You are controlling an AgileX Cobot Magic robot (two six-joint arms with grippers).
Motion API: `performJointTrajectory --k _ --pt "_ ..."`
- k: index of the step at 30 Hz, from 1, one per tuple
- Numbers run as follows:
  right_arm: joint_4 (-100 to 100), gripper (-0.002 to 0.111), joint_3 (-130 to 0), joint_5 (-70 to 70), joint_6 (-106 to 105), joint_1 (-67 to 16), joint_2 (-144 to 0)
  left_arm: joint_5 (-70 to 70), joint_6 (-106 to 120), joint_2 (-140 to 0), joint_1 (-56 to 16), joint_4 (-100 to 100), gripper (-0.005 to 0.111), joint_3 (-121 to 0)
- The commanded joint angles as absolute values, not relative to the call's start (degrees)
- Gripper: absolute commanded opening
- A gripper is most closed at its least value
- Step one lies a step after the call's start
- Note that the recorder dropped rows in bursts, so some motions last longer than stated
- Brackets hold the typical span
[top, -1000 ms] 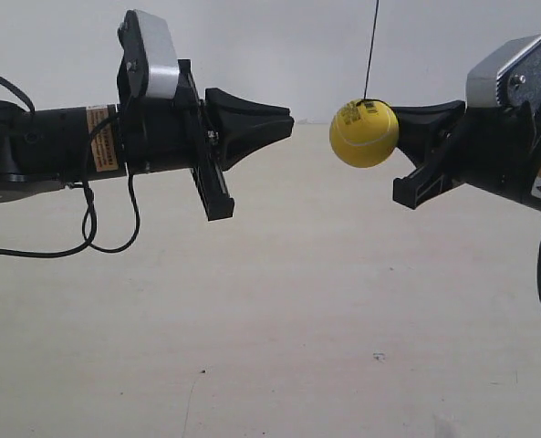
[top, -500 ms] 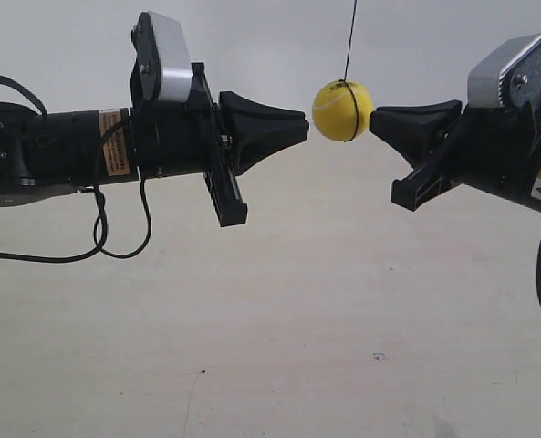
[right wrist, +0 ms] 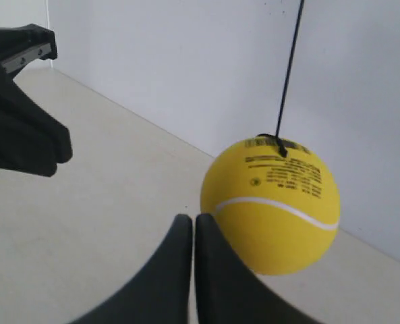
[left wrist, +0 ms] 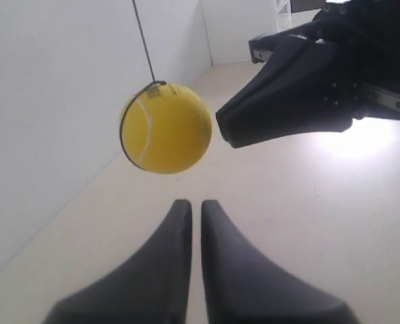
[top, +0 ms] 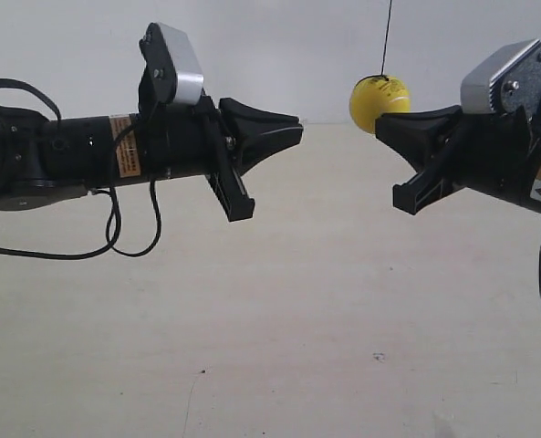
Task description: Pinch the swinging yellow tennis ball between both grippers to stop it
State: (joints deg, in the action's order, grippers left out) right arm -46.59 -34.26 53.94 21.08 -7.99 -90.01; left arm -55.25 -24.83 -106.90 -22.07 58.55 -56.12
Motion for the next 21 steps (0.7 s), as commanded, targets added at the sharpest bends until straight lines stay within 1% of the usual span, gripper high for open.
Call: performJointTrajectory --k 1,4,21 --pt "-45.42 0.000 -34.75 51.76 19.12 -8.03 -89.94 -52.24 -28.65 -107.99 -22.50 62.16 0.005 -58.33" --pt "-44.89 0.000 -34.75 50.72 18.44 -8.03 -89.94 -52.24 -31.38 -108.08 -22.50 65.19 0.005 -59.36" --pt "-45.49 0.000 -34.75 51.49 19.38 -8.03 -89.94 -54.72 -30.77 -108.32 -22.50 65.32 0.005 -59.65"
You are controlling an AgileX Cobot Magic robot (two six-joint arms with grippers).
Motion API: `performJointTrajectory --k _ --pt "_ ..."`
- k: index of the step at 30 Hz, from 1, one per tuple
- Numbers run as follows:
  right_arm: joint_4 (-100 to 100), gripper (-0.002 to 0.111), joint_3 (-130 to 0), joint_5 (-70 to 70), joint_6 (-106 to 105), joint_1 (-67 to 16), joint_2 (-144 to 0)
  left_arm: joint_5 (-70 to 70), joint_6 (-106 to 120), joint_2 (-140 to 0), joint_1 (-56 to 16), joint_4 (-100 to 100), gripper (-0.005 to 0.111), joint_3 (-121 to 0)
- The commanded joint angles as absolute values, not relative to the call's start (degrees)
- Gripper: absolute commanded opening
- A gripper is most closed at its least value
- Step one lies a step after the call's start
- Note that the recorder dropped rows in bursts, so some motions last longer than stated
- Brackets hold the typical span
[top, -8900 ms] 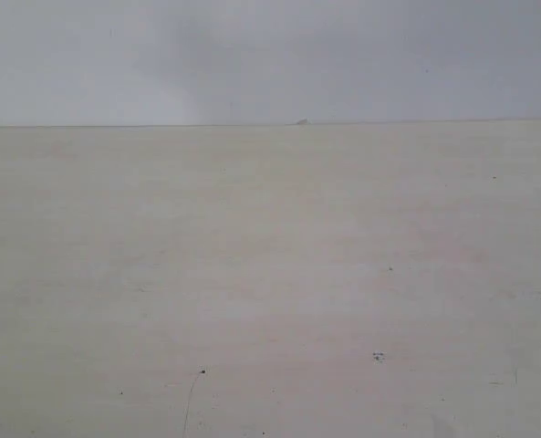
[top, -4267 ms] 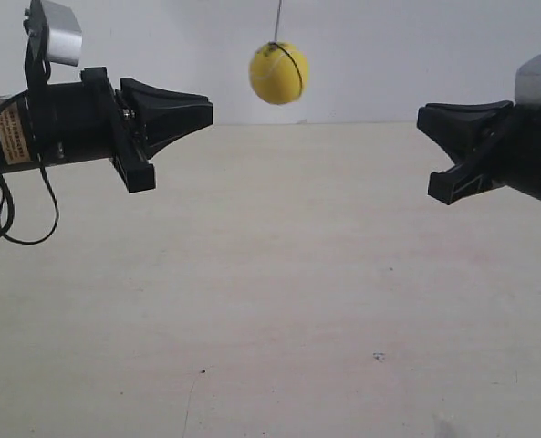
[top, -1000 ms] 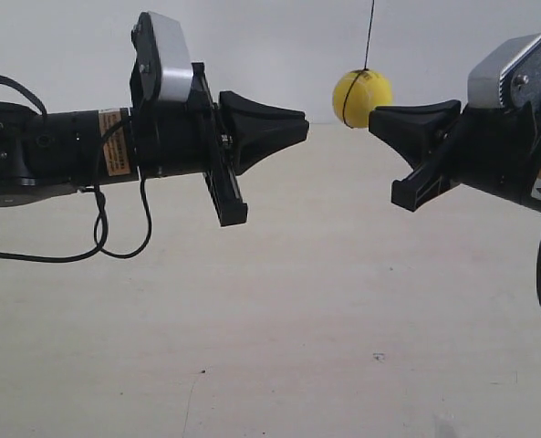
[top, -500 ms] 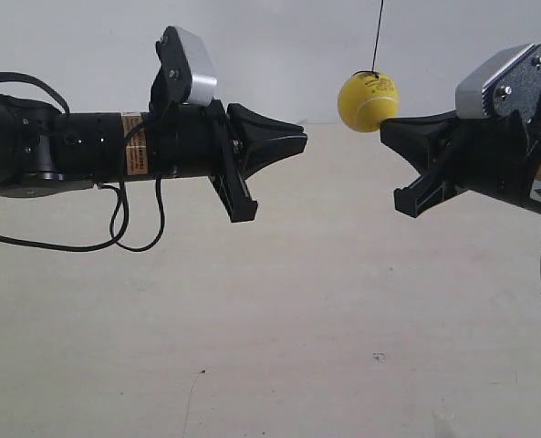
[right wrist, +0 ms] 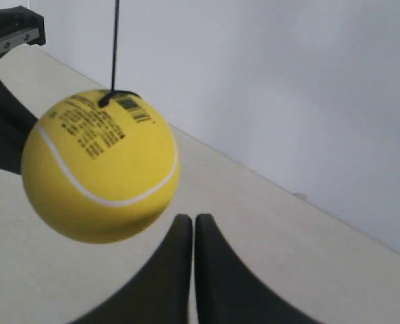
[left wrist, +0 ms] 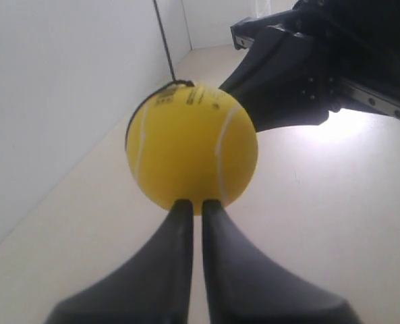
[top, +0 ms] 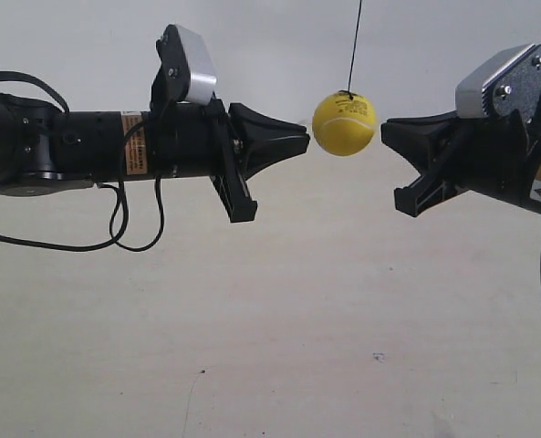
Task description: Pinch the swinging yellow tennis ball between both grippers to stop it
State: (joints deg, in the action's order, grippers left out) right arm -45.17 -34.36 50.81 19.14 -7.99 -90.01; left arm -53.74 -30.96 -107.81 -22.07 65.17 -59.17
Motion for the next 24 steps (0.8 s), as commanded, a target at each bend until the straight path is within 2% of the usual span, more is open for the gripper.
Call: performJointTrajectory --k 1,24 --pt "-45.49 0.000 -34.75 51.88 19.67 -8.03 -89.94 -55.17 -30.64 -108.32 -22.50 65.32 0.005 -59.73" --pt "-46.62 0.000 -34.75 52.81 20.70 -8.03 -89.94 -57.38 -30.40 -108.32 -22.66 65.20 0.005 -60.02"
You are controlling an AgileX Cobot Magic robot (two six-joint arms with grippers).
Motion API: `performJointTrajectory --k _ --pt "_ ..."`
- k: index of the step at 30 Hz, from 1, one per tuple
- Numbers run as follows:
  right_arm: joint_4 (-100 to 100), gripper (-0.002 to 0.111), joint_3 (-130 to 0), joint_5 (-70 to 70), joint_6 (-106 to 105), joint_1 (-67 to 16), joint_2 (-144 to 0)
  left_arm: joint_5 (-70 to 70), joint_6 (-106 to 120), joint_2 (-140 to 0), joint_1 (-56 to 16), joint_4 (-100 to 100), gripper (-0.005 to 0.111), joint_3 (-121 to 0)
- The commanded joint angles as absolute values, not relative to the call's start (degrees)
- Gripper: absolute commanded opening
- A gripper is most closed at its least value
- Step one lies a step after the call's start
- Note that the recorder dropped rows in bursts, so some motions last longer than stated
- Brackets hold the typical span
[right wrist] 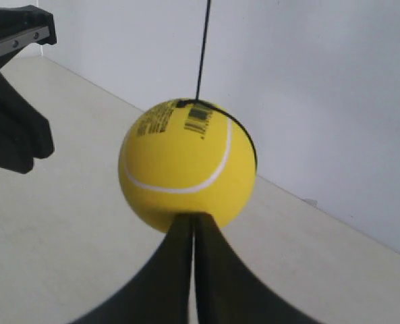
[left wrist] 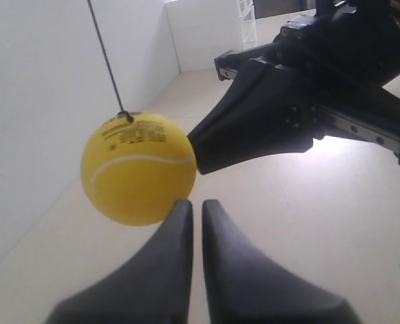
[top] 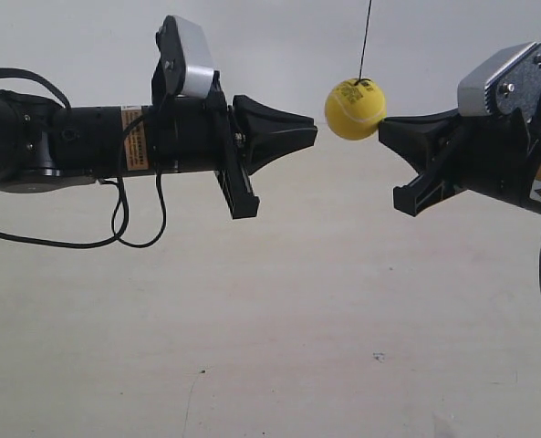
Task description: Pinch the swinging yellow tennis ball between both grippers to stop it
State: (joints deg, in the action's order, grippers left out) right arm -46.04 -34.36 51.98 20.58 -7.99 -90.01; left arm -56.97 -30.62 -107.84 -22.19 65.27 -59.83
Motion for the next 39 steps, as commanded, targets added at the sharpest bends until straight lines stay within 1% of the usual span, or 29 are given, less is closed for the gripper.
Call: performJointTrajectory --k 1,25,30,39 --pt "-46.62 0.000 -34.75 52.79 20.82 -8.03 -89.94 -57.38 -30.11 -108.32 -22.66 65.06 0.005 -60.02" --pt "-46.62 0.000 -34.75 51.78 20.27 -8.03 -89.94 -56.78 -28.05 -108.32 -22.66 63.20 0.005 -60.02" --pt "-46.62 0.000 -34.75 50.75 19.64 -8.03 -89.94 -53.30 -27.14 -108.41 -22.66 61.65 0.005 -60.02" --pt "-45.55 0.000 -34.75 48.91 18.13 -8.03 -89.94 -54.42 -26.07 -113.22 -22.66 60.72 0.005 -61.78"
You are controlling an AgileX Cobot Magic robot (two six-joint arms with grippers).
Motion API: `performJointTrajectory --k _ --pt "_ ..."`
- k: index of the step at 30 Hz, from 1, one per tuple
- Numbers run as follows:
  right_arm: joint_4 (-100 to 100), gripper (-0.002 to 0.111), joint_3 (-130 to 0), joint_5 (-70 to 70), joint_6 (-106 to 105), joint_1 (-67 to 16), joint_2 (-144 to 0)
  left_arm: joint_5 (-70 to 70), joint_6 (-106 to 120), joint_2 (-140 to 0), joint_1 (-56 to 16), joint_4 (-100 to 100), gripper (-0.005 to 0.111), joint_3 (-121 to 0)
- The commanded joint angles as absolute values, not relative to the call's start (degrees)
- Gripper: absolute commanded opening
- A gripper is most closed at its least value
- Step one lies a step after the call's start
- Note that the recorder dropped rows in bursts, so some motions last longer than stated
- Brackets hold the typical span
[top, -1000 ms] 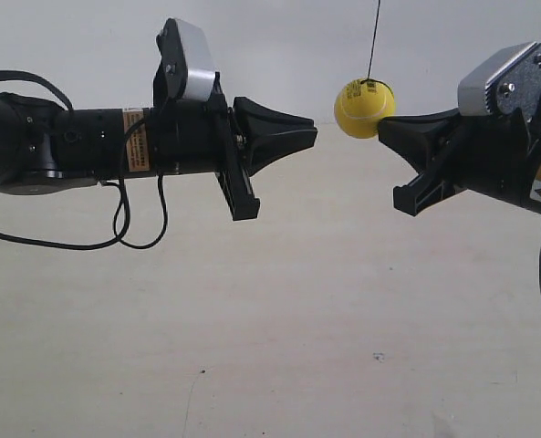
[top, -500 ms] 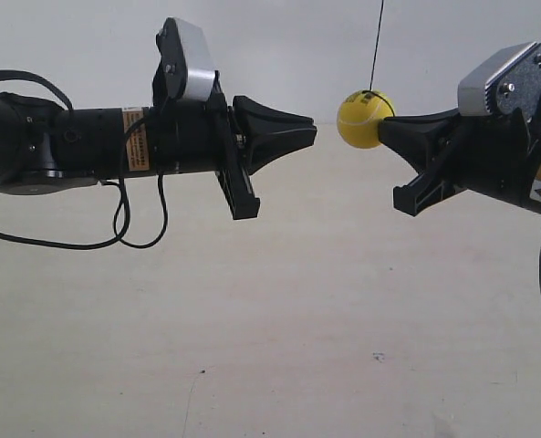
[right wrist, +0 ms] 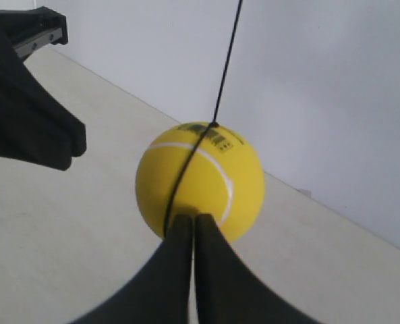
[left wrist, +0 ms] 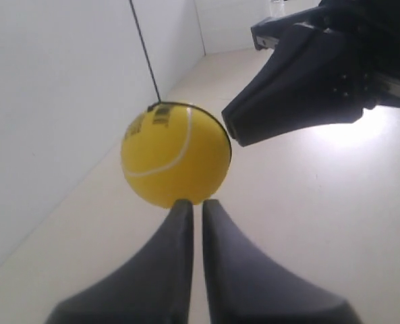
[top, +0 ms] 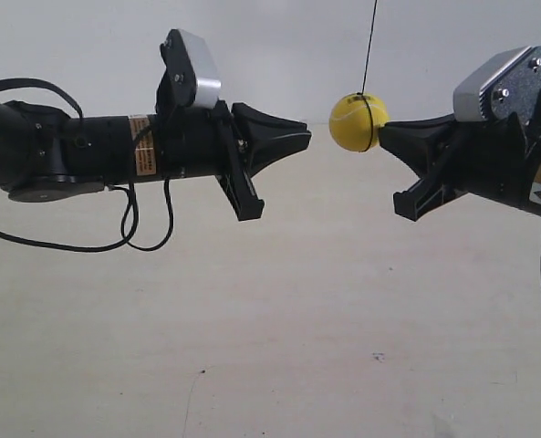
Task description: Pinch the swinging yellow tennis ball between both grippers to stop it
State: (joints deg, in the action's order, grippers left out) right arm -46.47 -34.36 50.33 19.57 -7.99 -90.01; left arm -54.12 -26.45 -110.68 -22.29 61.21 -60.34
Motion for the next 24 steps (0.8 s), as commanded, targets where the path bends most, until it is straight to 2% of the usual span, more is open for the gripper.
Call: performJointTrajectory --k 1,24 --pt "-45.26 0.000 -34.75 48.49 17.87 -8.03 -89.94 -54.42 -26.07 -113.62 -22.66 61.07 0.005 -62.09" --pt "-39.31 0.000 -34.75 47.72 12.22 -8.03 -89.94 -55.65 -31.05 -113.94 -22.76 66.83 0.005 -68.56"
